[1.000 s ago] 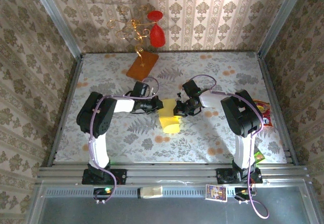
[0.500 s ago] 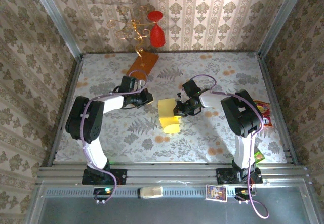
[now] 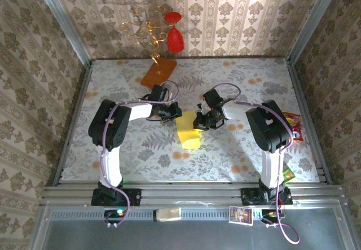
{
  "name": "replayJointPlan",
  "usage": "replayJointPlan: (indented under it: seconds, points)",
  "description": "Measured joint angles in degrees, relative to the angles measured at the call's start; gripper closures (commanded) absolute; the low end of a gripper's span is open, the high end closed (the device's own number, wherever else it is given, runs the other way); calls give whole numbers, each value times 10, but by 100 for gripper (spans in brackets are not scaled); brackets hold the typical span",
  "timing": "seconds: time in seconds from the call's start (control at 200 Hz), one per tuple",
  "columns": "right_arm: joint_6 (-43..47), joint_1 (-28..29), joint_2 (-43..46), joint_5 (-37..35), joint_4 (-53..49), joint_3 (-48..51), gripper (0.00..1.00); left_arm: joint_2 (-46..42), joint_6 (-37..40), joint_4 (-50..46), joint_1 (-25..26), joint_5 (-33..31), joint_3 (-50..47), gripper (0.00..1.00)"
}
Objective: Fold a paper plane with a square sheet of paper (pick it up from the middle)
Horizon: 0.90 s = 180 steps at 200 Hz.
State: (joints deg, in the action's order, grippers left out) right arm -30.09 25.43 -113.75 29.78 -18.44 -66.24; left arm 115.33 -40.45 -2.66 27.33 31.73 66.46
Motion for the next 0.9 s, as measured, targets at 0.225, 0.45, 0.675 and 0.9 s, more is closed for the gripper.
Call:
replayJointPlan:
  seconds: [0.225, 0.45, 0.675, 0.9]
  points:
    - [1, 0, -2, 0, -1, -1, 95, 10, 29, -29, -36, 5, 21, 100]
    - [2, 0, -1, 0, -1, -1, 95, 2, 61, -79, -62, -34, 40, 100]
    - [-29, 0, 7, 0, 14, 9, 95, -89, 53, -92, -58, -83, -2, 100]
    - [-96, 4, 19, -15, 39, 23, 95, -140, -53, 11, 16, -73, -87, 100]
